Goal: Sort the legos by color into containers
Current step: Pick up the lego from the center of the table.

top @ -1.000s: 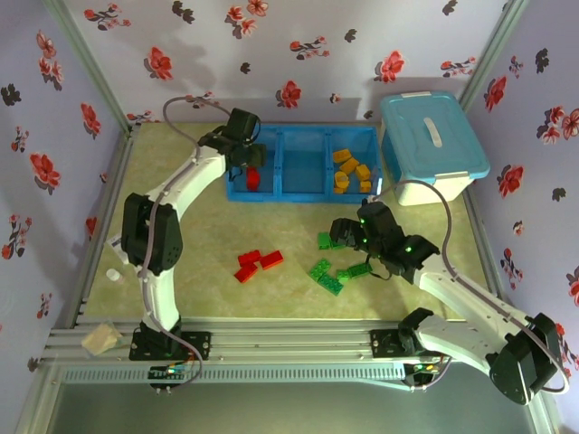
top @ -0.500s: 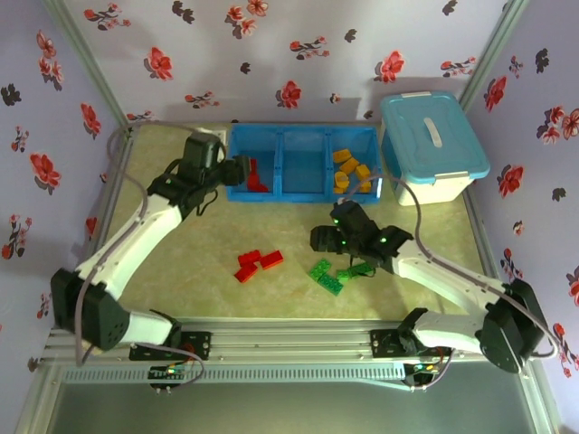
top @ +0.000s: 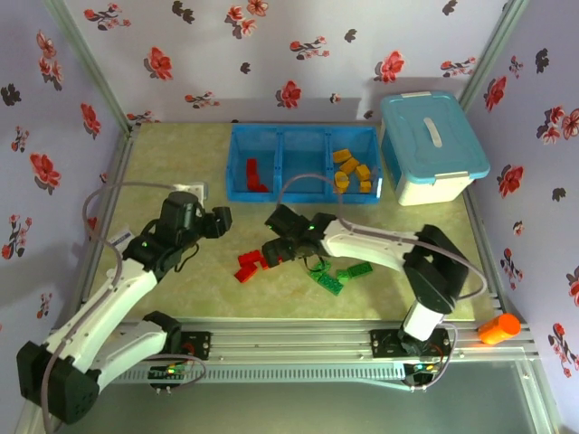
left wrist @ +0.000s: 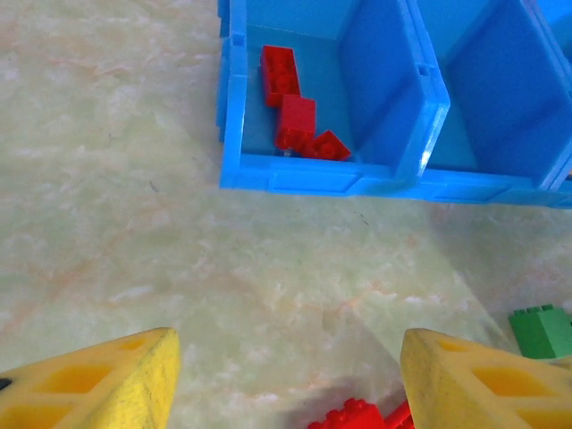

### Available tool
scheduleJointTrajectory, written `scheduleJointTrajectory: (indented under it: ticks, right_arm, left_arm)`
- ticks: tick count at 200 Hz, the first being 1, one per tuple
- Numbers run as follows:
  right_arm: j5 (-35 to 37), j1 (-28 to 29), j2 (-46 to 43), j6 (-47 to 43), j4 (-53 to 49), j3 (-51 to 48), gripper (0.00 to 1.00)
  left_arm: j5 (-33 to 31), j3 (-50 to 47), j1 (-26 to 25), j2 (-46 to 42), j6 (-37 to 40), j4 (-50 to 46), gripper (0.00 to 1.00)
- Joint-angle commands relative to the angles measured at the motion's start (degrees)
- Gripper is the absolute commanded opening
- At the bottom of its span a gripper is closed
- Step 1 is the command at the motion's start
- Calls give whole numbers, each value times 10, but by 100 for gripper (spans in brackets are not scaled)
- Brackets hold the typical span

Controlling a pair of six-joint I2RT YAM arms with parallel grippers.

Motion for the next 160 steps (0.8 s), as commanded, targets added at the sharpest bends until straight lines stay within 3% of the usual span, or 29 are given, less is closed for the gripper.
scheduleJointTrajectory:
  ticks: [1, 160]
  right_arm:
    - [17, 13, 35, -16, -45, 40, 98]
    - [-6, 34, 148, -3, -54, 119, 88]
  left_arm:
    - [-13, -33, -3, -43, -28, -29, 67]
    - [-40, -49, -3, -77, -26, -60, 66]
